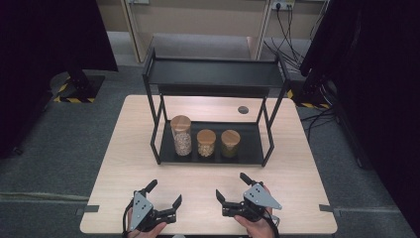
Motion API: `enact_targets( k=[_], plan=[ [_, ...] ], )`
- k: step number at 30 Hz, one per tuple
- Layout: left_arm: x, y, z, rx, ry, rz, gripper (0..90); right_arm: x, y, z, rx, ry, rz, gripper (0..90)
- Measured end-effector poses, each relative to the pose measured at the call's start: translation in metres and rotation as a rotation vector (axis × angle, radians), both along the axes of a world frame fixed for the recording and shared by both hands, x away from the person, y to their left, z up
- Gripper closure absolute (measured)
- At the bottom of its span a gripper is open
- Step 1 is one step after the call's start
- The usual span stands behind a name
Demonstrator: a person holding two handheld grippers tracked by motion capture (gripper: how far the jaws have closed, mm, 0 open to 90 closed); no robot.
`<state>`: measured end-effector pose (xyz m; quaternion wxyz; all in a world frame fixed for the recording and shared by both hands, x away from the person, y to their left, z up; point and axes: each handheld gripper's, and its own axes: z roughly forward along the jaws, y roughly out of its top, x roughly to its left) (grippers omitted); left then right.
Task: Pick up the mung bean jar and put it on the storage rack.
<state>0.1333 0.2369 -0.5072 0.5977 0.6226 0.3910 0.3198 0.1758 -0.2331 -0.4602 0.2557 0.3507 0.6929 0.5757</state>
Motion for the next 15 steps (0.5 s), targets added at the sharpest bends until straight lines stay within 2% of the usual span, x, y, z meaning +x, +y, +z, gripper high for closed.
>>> enact_targets(
  k=[15],
  plan=[
    [0.0019, -0.0003, -0.0007, -0.003, 0.008, 0.003, 2.4, 0.0013, -0.0012, -0.0096, -0.003, 0.014, 0.014, 1.4]
  ],
)
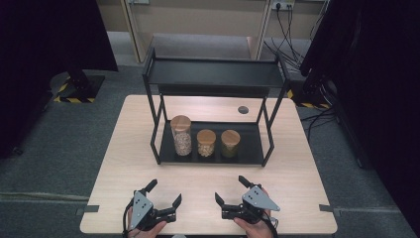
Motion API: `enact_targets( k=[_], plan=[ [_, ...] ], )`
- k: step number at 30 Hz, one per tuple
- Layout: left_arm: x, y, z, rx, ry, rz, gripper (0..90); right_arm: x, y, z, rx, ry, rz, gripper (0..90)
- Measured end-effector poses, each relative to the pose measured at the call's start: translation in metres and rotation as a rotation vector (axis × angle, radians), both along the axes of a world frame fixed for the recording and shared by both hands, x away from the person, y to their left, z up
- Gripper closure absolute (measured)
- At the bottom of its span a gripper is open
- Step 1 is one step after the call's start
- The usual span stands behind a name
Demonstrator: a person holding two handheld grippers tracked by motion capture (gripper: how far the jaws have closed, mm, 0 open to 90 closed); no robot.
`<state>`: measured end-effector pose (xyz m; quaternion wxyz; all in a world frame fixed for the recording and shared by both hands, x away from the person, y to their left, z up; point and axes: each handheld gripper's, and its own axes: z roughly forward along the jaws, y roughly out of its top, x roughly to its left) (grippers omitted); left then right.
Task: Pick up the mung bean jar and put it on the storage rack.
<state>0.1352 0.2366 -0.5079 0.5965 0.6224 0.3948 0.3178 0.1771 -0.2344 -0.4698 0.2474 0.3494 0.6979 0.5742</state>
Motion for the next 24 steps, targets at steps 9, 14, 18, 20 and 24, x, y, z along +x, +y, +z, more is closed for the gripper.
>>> enact_targets(
  k=[9, 14, 18, 20, 24],
  plan=[
    [-0.0009, -0.0003, 0.0003, 0.004, -0.002, -0.003, 2.4, 0.0012, -0.0007, -0.0013, 0.006, 0.011, -0.001, 1.4],
    [-0.0021, 0.0005, 0.0005, 0.003, -0.01, -0.004, 2.4, 0.0008, 0.0003, -0.0014, 0.003, 0.012, 0.0, 1.4],
    [-0.0017, 0.0005, 0.0005, 0.004, -0.009, -0.005, 2.4, 0.0007, 0.0007, -0.0012, 0.003, 0.013, -0.001, 1.4],
    [-0.0019, 0.0002, 0.0004, 0.004, -0.009, -0.005, 2.4, 0.0008, 0.0004, -0.0013, 0.003, 0.014, -0.002, 1.4],
    [-0.0022, 0.0004, 0.0004, 0.004, -0.01, -0.005, 2.4, 0.0008, 0.0, -0.001, 0.006, 0.017, -0.004, 1.4]
  ],
)
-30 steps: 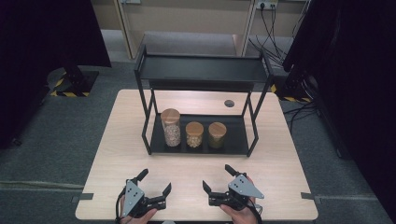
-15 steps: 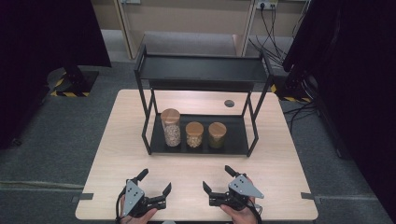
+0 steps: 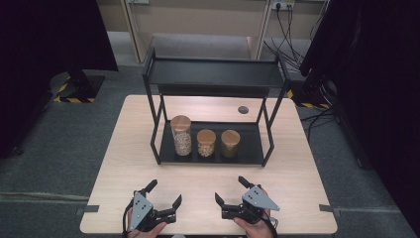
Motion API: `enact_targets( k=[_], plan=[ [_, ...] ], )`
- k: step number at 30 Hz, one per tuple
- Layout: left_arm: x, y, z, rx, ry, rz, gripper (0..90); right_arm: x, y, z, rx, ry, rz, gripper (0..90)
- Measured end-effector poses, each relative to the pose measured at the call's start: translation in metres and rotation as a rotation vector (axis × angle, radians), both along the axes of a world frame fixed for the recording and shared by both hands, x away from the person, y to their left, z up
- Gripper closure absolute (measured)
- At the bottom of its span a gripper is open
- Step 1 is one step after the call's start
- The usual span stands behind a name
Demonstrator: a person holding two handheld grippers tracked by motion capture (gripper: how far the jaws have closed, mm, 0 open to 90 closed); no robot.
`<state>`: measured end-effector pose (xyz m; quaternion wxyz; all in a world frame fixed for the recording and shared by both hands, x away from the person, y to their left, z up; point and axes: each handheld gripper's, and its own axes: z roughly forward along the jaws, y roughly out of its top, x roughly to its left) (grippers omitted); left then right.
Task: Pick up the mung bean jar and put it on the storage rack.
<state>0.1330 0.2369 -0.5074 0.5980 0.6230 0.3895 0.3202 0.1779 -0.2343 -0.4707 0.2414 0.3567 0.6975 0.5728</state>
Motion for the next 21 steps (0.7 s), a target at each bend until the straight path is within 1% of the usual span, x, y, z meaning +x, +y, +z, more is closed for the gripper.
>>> enact_targets(
  k=[21],
  plan=[
    [-0.0006, -0.0003, 0.0, 0.0, -0.004, 0.0, 2.4, -0.0006, -0.0001, 0.0005, 0.0, -0.007, -0.006, 1.4]
  ],
)
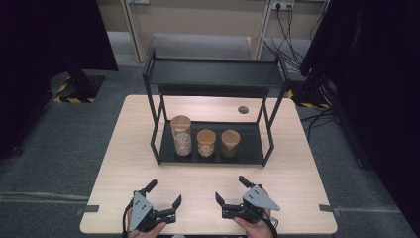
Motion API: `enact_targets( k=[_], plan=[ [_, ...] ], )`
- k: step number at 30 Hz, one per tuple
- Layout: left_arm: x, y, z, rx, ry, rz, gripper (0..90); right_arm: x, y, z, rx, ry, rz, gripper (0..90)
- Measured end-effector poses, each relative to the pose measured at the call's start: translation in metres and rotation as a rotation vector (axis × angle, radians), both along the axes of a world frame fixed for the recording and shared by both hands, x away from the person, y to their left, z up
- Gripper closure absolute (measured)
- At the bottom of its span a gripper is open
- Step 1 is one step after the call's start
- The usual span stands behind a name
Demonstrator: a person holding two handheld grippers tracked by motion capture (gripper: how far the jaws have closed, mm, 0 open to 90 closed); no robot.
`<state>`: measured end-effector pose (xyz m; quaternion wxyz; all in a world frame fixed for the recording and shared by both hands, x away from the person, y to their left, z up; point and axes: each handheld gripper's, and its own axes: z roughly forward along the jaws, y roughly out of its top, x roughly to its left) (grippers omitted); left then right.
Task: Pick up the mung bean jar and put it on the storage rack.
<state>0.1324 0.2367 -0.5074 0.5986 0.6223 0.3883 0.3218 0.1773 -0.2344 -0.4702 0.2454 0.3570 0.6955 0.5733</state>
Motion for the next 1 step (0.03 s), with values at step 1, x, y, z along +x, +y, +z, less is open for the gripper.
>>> enact_targets(
  k=[1],
  plan=[
    [0.0, -0.0001, 0.0, 0.0, 0.0, 0.0, 2.4, 0.0001, -0.0001, -0.0001, 0.0, -0.001, -0.001, 1.4]
  ],
)
